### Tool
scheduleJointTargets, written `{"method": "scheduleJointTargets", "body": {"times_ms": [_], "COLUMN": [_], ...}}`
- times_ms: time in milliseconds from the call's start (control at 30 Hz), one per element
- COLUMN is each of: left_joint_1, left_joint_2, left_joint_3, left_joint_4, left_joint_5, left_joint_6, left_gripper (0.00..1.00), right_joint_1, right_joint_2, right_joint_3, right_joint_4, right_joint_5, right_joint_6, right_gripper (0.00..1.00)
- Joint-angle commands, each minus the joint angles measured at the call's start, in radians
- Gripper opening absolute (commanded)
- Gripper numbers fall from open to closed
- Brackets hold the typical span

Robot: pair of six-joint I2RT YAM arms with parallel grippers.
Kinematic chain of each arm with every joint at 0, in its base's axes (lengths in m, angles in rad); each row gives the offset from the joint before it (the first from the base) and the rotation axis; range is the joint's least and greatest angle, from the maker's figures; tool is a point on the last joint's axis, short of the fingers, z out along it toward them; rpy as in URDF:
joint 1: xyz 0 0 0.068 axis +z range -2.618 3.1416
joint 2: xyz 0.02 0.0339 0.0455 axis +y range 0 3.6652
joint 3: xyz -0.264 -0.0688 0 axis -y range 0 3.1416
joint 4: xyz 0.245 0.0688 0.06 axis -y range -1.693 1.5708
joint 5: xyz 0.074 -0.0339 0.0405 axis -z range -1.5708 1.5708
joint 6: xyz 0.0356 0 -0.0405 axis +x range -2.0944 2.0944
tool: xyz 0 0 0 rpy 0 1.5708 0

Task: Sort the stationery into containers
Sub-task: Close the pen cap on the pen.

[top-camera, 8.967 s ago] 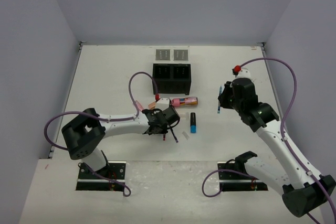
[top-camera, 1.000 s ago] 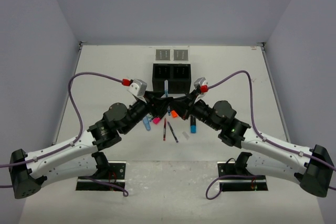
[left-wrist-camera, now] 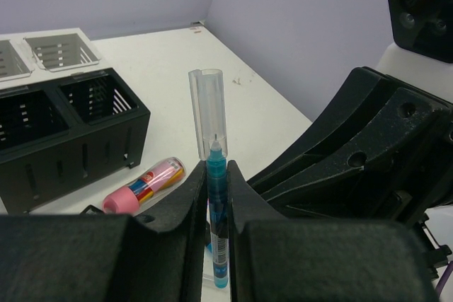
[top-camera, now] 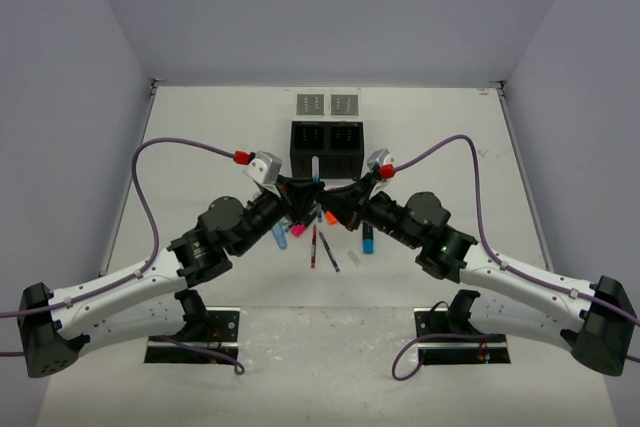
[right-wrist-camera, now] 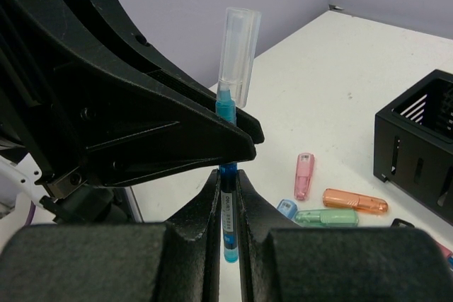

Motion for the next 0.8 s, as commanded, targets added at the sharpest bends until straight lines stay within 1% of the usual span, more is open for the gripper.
{"method": "scheduleJointTargets", "body": {"times_ms": [0, 33, 67, 100, 133, 367, 667, 733, 767], "left_joint_1": [0.001, 0.002, 0.002, 0.001, 0.001, 0.001, 0.001, 0.002, 0.001], "left_joint_2": [-0.025, -0.029, -0.035, -0.040, -0.045, -0.073, -0.067, -0.064, -0.063], "left_joint_3": [0.000, -0.001, -0.001, 0.000, -0.001, -0.016, -0.009, -0.006, -0.004], "left_joint_4": [0.047, 0.052, 0.056, 0.057, 0.059, 0.087, 0.107, 0.111, 0.113], "left_joint_5": [0.010, 0.018, 0.028, 0.033, 0.041, 0.111, 0.172, 0.177, 0.177], "left_joint_6": [0.040, 0.045, 0.055, 0.061, 0.065, 0.076, 0.066, 0.063, 0.062], "left_gripper": [0.00, 0.00, 0.00, 0.00, 0.00, 0.00, 0.00, 0.00, 0.00], "right_joint_1": [0.002, 0.001, 0.001, 0.001, 0.002, 0.001, 0.003, 0.003, 0.003], "right_joint_2": [-0.025, -0.024, -0.020, -0.019, -0.018, -0.007, 0.035, 0.039, 0.041], "right_joint_3": [0.028, 0.030, 0.031, 0.033, 0.032, 0.029, 0.073, 0.078, 0.079], "right_joint_4": [0.048, 0.036, 0.028, 0.016, 0.010, 0.009, 0.007, 0.014, 0.019], "right_joint_5": [-0.013, -0.014, -0.017, -0.018, -0.020, -0.050, -0.113, -0.122, -0.124], "right_joint_6": [-0.033, -0.041, -0.050, -0.055, -0.056, -0.064, -0.059, -0.058, -0.058], "right_gripper": [0.07, 0.22, 0.32, 0.36, 0.38, 0.38, 0.37, 0.33, 0.30]}}
